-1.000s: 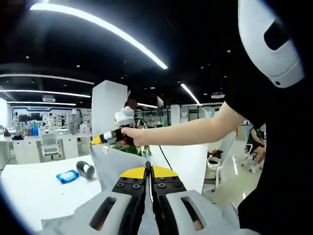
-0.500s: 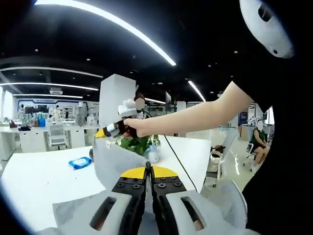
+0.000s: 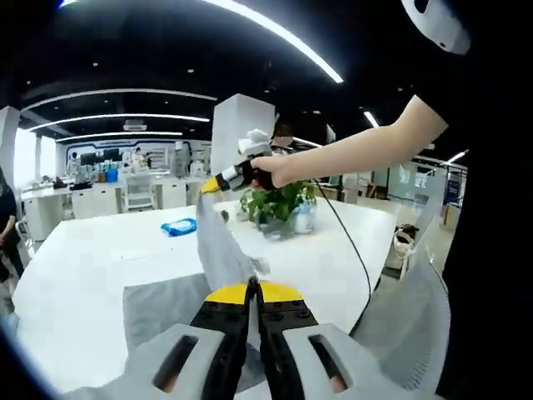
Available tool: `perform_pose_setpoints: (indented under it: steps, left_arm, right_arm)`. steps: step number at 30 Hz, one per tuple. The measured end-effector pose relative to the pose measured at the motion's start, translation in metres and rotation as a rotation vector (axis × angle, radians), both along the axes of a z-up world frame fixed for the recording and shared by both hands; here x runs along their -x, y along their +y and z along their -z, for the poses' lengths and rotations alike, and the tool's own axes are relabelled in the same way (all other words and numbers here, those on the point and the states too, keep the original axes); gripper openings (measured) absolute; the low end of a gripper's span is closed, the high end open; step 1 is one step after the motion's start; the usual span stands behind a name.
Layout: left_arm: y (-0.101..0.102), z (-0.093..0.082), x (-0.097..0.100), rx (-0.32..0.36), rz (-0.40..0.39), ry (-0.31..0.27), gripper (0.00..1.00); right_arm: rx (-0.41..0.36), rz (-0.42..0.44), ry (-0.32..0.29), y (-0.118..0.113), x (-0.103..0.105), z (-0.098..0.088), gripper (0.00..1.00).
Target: Fold the towel on the table until its edges align and the towel forms a compact rectangular stack.
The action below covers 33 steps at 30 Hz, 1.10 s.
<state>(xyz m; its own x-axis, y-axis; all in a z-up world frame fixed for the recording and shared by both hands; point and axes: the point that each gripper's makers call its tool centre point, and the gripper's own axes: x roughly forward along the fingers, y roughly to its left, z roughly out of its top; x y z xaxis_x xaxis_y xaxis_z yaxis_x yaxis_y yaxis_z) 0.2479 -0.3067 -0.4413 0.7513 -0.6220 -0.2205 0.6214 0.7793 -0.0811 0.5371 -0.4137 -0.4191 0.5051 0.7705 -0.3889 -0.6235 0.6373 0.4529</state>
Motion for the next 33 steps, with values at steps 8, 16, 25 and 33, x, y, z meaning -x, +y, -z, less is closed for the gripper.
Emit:
perform_pose_setpoints:
  steps: [8, 16, 25, 33]
  left_arm:
    - [0.011, -0.005, 0.005, 0.019, -0.062, 0.004, 0.03]
    - [0.018, -0.005, 0.006, -0.036, -0.093, -0.012, 0.03]
    - [0.036, 0.016, 0.009, -0.031, -0.142, 0.036, 0.03]
    - [0.041, 0.027, 0.01, -0.017, -0.158, 0.07, 0.03]
  right_arm:
    - [-0.044, -0.033, 0.02, 0.02, -0.008, 0.0, 0.0]
    - [-0.058, -0.067, 0.02, 0.04, -0.006, -0.001, 0.0]
    - [-0.038, -0.078, 0.05, 0.058, -0.006, 0.019, 0.0]
    - [-0.005, -0.084, 0.077, 0.072, -0.008, 0.039, 0.0]
